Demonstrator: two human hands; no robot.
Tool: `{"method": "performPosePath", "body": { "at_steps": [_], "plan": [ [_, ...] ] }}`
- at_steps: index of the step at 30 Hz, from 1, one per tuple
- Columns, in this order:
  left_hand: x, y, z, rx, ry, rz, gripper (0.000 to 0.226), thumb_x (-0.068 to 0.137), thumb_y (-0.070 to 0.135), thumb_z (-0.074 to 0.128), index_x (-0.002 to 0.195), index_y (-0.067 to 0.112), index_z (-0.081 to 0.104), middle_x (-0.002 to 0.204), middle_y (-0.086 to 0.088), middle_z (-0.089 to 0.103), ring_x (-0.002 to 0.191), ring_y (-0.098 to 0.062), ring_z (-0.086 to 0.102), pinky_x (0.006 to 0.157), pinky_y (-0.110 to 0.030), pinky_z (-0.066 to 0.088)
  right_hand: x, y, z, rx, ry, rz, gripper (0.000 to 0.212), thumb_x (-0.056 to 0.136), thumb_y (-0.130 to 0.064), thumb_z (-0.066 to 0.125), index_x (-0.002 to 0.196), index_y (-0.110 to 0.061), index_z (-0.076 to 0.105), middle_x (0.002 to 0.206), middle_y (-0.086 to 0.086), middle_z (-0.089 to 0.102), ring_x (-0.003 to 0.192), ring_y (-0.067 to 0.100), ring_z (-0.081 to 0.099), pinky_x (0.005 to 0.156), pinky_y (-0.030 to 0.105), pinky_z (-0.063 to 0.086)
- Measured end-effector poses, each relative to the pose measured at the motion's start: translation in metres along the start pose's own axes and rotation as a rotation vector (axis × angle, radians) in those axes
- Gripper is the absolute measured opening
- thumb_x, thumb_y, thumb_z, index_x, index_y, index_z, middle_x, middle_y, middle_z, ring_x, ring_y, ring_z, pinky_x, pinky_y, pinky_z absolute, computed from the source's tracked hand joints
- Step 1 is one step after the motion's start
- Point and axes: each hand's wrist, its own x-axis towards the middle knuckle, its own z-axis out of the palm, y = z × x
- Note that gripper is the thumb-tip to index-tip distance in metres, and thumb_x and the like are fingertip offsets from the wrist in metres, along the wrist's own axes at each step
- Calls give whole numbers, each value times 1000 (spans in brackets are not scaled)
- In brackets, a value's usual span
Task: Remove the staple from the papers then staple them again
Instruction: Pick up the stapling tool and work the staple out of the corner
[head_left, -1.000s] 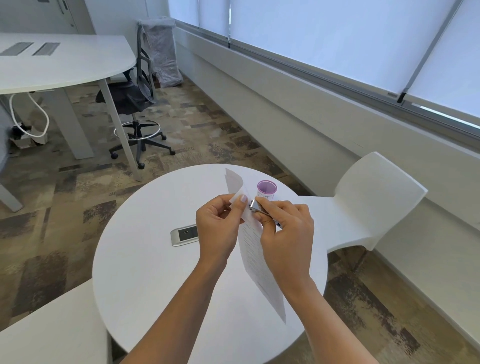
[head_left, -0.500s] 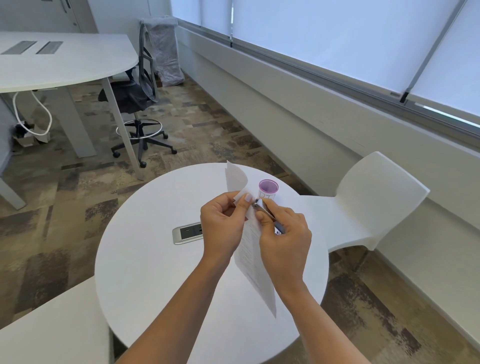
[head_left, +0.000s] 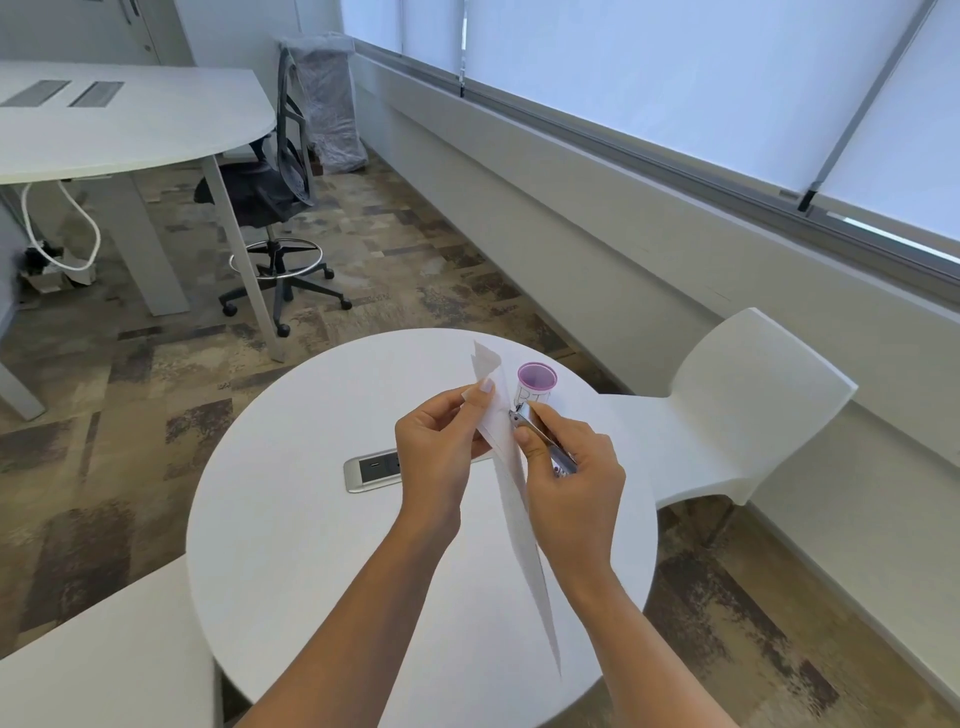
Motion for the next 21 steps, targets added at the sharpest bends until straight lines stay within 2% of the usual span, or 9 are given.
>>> {"method": "performPosePath", "body": {
  "at_steps": [4, 9, 13, 16, 21],
  "plan": [
    [0, 0, -2, -45, -17, -33, 14, 84, 22, 74, 93, 12, 77, 90, -6, 78, 79, -21, 74, 63, -26, 58, 0, 2, -1, -63, -8, -90, 34, 84, -17, 72, 116, -27, 65, 103, -38, 52, 91, 1, 57, 77, -1, 38],
    [-5, -4, -2, -67, -49, -64, 27, 84, 13, 73, 111, 10, 72, 98, -5, 77, 90, -24, 74, 80, -35, 61, 0, 0, -1, -81, -2, -149, 35, 82, -19, 74, 116, -23, 66, 105, -36, 52, 88, 2, 59, 75, -2, 39],
    [-6, -7, -2, -103, -25, -53, 27, 86, 14, 71, 113, 10, 72, 101, -4, 77, 92, -23, 74, 81, -34, 61, -2, -1, 1, -80, 3, -156, 36, 82, -28, 72, 117, -26, 66, 100, -43, 49, 81, 3, 62, 68, 8, 47],
    [-6, -10, 1, -100, -7, -37, 22, 87, 15, 70, 108, 9, 74, 103, -6, 77, 92, -24, 74, 80, -33, 61, -2, 1, 1, -73, 0, -159, 33, 83, -29, 72, 115, -22, 69, 94, -37, 54, 77, 9, 64, 63, 19, 54],
    [-6, -12, 3, -99, 49, -14, 15, 85, 19, 72, 98, 14, 77, 95, -2, 78, 85, -19, 75, 66, -26, 59, -3, 1, -1, -29, -29, -142, 33, 82, -30, 72, 113, -19, 70, 91, -25, 61, 78, 10, 67, 66, 16, 54]
  ]
}}
